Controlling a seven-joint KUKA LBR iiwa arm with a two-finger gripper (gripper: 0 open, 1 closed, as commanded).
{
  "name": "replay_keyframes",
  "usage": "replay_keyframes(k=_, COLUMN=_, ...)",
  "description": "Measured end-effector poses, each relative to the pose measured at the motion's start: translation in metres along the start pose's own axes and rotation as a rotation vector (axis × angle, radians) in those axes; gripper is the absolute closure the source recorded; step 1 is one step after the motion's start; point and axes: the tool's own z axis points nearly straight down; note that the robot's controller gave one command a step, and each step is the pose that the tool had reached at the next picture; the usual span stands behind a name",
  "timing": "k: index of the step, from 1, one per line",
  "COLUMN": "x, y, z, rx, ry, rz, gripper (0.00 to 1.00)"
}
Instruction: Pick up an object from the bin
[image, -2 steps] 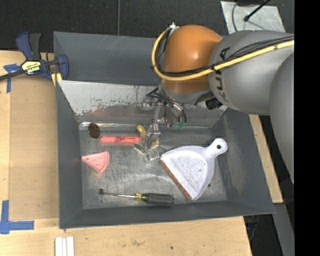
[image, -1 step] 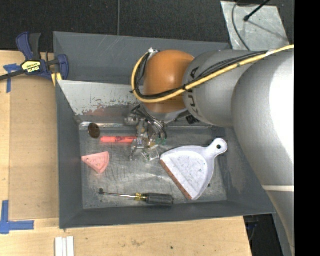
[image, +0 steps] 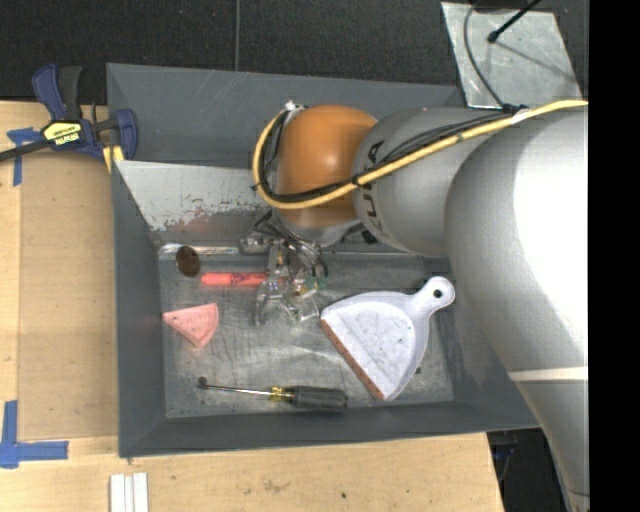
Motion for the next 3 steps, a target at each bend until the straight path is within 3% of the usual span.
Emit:
replay_keyframes(k=1, x=0.0071, y=0.0037, z=-0.001, rx=-0.002, ry=-0.008, rz=0.146, gripper=0.0)
replay_keyframes(k=2, x=0.0006, y=0.0011, z=-0.002, rx=0.0, ry=-0.005, rz=0.013, gripper=0.0)
replay_keyframes(k=3, x=0.0031, y=0.0034, z=-0.0056, rx=-0.001, ry=-0.011, rz=0.146, gripper=1.0)
